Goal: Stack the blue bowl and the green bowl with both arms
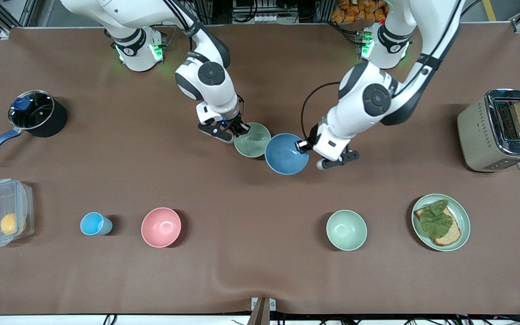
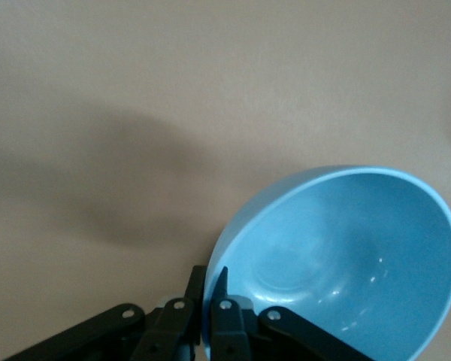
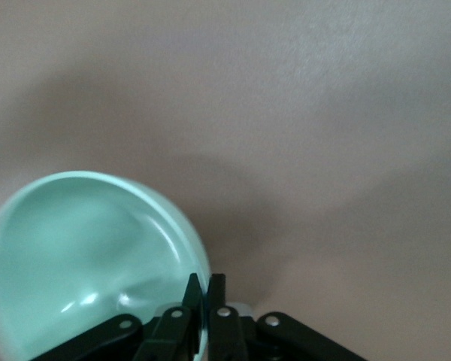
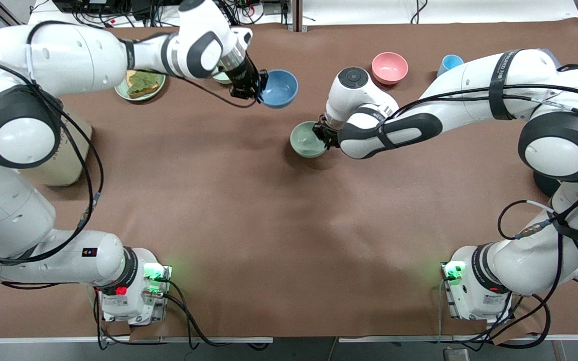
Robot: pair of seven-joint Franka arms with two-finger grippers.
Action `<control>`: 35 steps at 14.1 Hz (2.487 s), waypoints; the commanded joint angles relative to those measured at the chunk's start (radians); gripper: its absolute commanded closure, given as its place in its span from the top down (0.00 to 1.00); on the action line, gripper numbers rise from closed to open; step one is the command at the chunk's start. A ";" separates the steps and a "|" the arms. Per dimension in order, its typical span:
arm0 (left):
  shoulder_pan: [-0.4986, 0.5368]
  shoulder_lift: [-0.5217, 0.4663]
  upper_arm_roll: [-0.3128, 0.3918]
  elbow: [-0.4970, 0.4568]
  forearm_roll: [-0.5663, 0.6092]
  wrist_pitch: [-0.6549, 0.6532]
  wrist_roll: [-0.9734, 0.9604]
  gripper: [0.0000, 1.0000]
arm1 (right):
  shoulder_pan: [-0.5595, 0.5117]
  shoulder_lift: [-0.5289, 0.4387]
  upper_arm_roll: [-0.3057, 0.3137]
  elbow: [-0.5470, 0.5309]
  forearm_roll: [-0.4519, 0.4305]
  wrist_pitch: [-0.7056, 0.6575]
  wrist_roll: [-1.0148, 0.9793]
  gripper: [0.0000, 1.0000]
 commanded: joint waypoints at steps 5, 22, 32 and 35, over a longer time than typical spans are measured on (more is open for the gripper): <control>0.010 -0.056 -0.028 -0.114 -0.021 0.058 -0.010 0.00 | -0.009 0.031 -0.001 0.051 -0.024 -0.020 0.057 0.64; -0.191 0.119 -0.015 -0.122 -0.008 0.281 -0.073 0.00 | -0.230 0.101 -0.007 0.145 0.632 -0.170 -0.144 1.00; -0.332 0.200 0.139 -0.022 0.006 0.281 -0.077 0.00 | -0.244 0.181 -0.015 0.137 0.843 -0.077 -0.158 1.00; -0.337 0.211 0.139 -0.005 0.006 0.281 -0.090 0.00 | -0.244 0.192 -0.016 0.137 0.846 -0.077 -0.156 1.00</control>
